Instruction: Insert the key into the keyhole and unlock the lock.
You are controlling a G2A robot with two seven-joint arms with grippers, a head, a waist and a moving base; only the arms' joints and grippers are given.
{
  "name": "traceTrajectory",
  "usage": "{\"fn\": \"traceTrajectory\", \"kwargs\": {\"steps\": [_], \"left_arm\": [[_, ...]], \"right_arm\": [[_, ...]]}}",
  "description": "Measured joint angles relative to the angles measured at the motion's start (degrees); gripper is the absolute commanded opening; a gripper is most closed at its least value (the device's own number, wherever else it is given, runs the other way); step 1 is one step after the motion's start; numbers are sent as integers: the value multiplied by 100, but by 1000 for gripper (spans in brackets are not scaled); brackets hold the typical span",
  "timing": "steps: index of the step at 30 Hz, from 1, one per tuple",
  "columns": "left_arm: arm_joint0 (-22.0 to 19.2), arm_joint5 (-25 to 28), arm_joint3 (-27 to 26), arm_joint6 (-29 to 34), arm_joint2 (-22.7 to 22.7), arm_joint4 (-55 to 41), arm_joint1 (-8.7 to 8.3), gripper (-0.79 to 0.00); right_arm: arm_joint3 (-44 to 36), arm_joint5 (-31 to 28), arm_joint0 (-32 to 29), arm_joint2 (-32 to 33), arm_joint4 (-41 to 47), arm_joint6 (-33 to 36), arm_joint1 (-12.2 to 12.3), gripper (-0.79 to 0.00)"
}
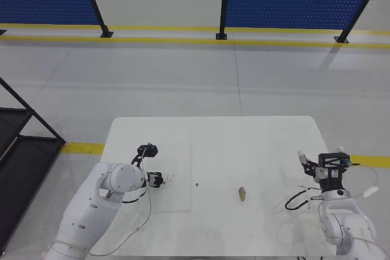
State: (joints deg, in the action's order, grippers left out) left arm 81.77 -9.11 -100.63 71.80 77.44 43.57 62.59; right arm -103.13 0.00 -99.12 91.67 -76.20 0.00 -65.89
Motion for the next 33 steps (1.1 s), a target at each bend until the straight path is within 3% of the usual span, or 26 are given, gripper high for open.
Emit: {"fn": "traceTrajectory", "kwargs": {"steps": [7,21,27,33], "left_arm": [[-8,-4,-49,8,-52,53,-20,-785],[438,178,-817,-143,284,412,-133,-785],[814,574,-1061,-953,864,-708,-137,-785],[1228,1304,-926,-1464,1522,-2151,-151,-785]], "right_arm": [[0,0,0,0,0,0,0,0],[0,0,0,0,0,0,0,0],[0,0,0,0,0,0,0,0],[0,0,0,0,0,0,0,0]]}}
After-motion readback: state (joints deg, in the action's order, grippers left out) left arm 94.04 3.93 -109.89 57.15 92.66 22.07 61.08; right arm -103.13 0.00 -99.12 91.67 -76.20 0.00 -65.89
